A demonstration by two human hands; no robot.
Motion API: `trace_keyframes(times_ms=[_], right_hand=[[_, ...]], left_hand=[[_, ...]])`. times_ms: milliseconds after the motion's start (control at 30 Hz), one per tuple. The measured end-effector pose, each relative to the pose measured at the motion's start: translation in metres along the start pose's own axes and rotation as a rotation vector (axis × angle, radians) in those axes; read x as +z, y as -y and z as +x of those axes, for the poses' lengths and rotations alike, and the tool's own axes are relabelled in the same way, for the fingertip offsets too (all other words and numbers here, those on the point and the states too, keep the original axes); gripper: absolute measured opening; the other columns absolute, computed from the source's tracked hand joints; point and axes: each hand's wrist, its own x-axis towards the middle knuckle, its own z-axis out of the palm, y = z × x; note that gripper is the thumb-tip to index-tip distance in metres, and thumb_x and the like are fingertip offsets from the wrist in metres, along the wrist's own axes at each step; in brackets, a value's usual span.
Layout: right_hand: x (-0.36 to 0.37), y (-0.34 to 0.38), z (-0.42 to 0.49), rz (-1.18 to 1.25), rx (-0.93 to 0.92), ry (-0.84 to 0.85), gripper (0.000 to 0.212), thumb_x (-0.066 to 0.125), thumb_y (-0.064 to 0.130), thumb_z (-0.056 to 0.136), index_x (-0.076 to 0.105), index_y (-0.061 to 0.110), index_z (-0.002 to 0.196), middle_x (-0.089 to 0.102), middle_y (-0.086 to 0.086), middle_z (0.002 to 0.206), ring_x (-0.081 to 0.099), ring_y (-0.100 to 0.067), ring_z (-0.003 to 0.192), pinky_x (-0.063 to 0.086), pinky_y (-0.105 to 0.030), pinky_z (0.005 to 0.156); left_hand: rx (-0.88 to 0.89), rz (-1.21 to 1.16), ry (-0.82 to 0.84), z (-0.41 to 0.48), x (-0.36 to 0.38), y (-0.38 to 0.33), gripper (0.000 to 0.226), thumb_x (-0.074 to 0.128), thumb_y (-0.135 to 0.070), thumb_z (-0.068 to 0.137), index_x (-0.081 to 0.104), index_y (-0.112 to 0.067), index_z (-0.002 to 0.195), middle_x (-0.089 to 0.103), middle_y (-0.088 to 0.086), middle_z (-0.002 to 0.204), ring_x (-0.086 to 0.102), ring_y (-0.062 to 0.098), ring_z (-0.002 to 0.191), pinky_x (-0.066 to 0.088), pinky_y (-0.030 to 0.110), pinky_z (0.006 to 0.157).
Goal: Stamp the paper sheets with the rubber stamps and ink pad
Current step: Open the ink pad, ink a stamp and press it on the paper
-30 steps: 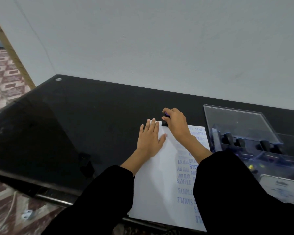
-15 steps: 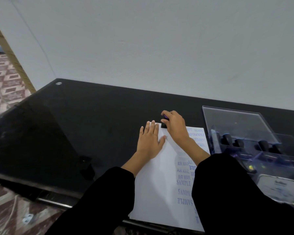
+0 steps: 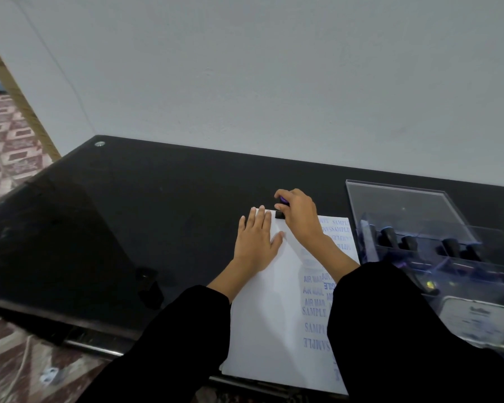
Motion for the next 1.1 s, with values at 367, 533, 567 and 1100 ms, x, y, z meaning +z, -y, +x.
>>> trace_keyframes(times_ms=[367, 533, 567, 1100], right_hand=[[-0.002, 0.0003, 0.0014, 0.02, 0.0, 0.003, 0.03, 0.053, 0.016, 0.094, 0.055, 0.01, 0.123, 0.056, -0.013, 0.122, 0.055, -0.022, 0.108, 0.041, -0.019, 0.09], [-0.0023, 0.0, 0.0018, 0.025, -0.002, 0.002, 0.03, 0.052, 0.016, 0.094, 0.055, 0.01, 0.123, 0.056, -0.013, 0.123, 0.055, -0.022, 0.108, 0.042, -0.02, 0.091], [-0.0022, -0.0001, 0.0018, 0.027, 0.0, 0.0, 0.03, 0.052, 0.017, 0.094, 0.055, 0.011, 0.123, 0.056, -0.012, 0.123, 0.055, -0.022, 0.108, 0.042, -0.02, 0.091], [-0.0003, -0.0012, 0.003, 0.042, 0.007, -0.001, 0.031, 0.053, 0.017, 0.094, 0.054, 0.012, 0.125, 0.055, -0.012, 0.124, 0.054, -0.022, 0.11, 0.042, -0.02, 0.093]], left_hand=[[-0.004, 0.016, 0.012, 0.0, -0.001, -0.0002, 0.063, 0.018, -0.049, 0.098, 0.006, -0.015, 0.15, 0.0, 0.004, 0.159, -0.002, 0.022, 0.147, -0.001, 0.039, 0.118], [-0.004, 0.009, 0.011, -0.0002, -0.0004, 0.0001, 0.063, 0.019, -0.05, 0.098, 0.006, -0.015, 0.149, 0.001, 0.004, 0.159, -0.002, 0.022, 0.147, -0.001, 0.039, 0.118], [-0.005, 0.008, 0.011, 0.0, -0.0003, 0.0001, 0.063, 0.019, -0.05, 0.098, 0.006, -0.015, 0.15, 0.001, 0.004, 0.159, -0.003, 0.022, 0.146, -0.001, 0.039, 0.118], [-0.015, 0.035, 0.025, 0.0009, 0.0, -0.0003, 0.064, 0.018, -0.05, 0.098, 0.004, -0.016, 0.15, -0.002, 0.004, 0.159, -0.004, 0.022, 0.146, -0.002, 0.039, 0.118]])
